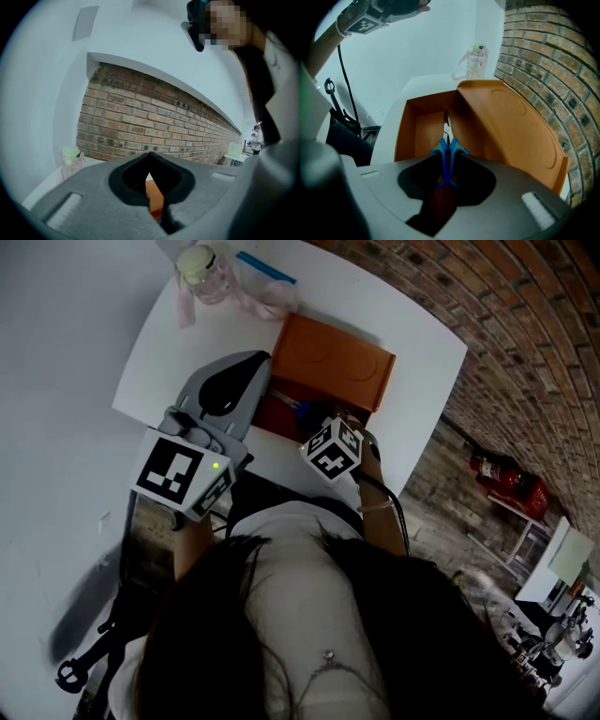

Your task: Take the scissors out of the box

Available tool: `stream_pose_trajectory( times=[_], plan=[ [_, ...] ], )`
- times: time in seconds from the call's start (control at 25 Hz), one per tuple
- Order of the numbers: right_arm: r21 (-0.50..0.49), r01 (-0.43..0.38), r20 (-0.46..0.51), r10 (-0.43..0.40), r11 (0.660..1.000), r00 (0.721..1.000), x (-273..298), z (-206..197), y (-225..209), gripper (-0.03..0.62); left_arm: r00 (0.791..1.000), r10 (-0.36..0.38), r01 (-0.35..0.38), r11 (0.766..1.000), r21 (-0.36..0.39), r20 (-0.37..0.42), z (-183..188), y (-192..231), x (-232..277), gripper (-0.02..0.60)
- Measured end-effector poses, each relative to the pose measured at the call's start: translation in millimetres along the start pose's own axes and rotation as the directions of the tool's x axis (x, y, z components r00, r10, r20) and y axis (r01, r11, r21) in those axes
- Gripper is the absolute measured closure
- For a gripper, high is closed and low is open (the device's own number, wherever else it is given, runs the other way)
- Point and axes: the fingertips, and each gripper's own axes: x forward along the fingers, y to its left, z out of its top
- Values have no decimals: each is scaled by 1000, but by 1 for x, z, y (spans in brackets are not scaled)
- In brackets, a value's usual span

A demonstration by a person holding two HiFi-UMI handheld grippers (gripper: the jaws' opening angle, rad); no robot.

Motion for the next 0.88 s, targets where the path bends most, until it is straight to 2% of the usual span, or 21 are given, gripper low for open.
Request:
stream_pose_trajectory(
  times=[0.88],
  plan=[
    [63, 127, 66, -132, 990, 989, -41, 2, 5, 497, 998, -50, 47, 996, 71, 40, 17, -35, -35, 581]
  ],
)
